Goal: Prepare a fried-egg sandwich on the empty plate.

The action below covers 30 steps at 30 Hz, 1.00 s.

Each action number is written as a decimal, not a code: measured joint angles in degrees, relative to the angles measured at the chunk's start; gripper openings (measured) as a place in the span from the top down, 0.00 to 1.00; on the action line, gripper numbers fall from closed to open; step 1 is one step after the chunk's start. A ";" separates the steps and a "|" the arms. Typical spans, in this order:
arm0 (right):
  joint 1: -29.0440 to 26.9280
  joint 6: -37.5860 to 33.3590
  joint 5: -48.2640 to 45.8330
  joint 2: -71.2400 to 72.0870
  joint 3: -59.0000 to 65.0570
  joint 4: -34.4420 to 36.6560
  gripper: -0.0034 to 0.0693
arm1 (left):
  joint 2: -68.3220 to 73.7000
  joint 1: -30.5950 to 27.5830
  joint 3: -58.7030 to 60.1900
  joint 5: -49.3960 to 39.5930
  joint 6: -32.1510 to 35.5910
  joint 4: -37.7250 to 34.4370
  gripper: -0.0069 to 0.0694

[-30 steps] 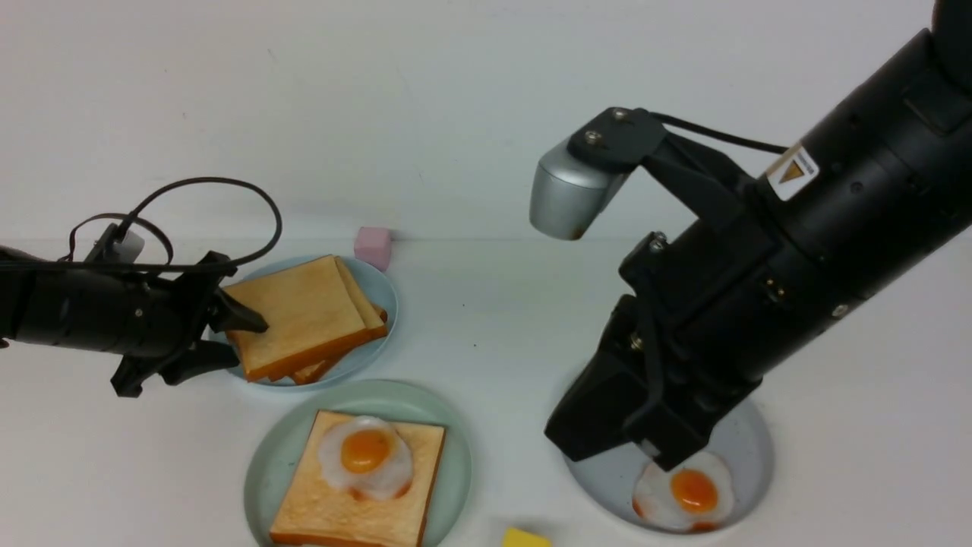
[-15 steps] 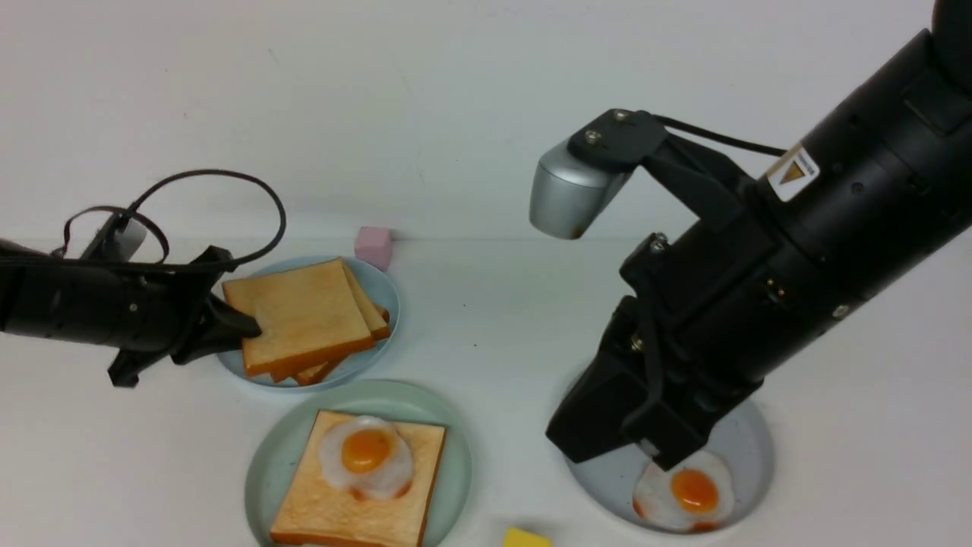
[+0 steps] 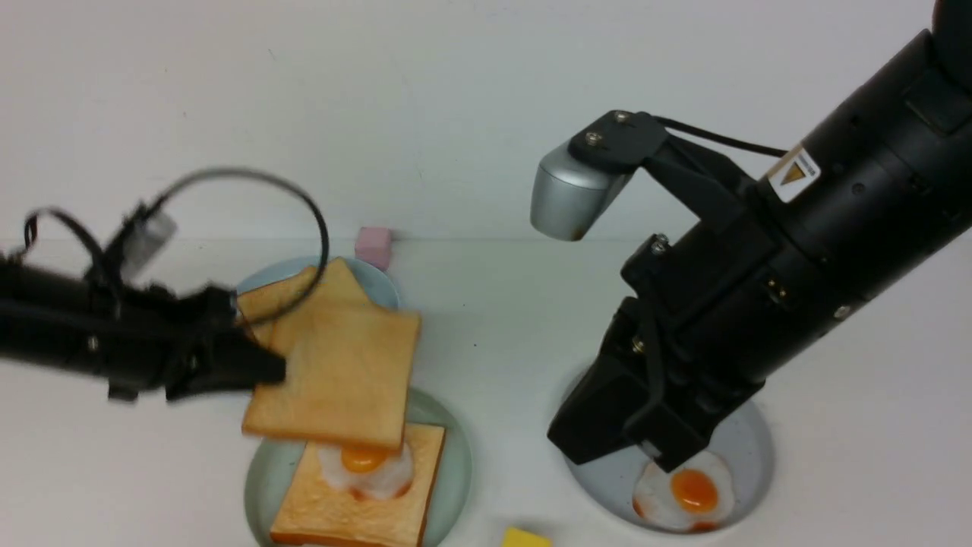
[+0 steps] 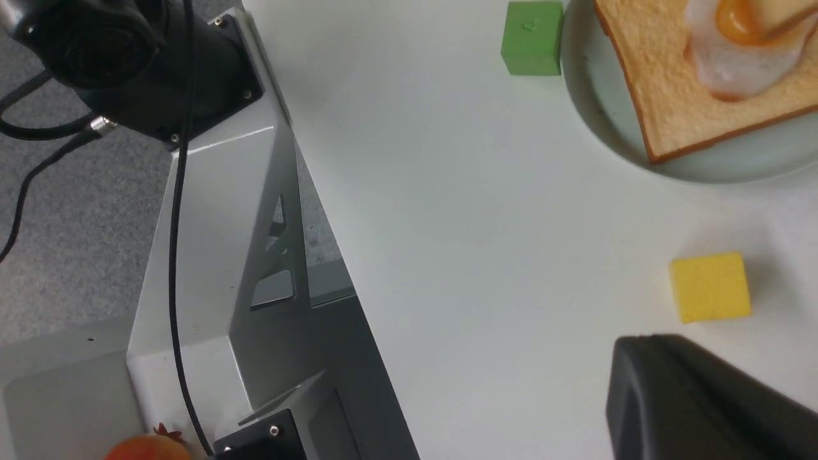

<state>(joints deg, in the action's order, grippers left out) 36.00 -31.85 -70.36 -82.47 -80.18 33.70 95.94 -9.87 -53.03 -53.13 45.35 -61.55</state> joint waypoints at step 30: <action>0.00 0.00 -0.40 0.00 0.00 -0.24 0.90 | 6.97 0.00 8.27 3.92 13.68 -9.74 0.85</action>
<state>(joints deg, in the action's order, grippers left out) 36.00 -31.85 -70.76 -82.47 -80.18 33.46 102.91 -9.87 -44.76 -49.21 59.02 -71.29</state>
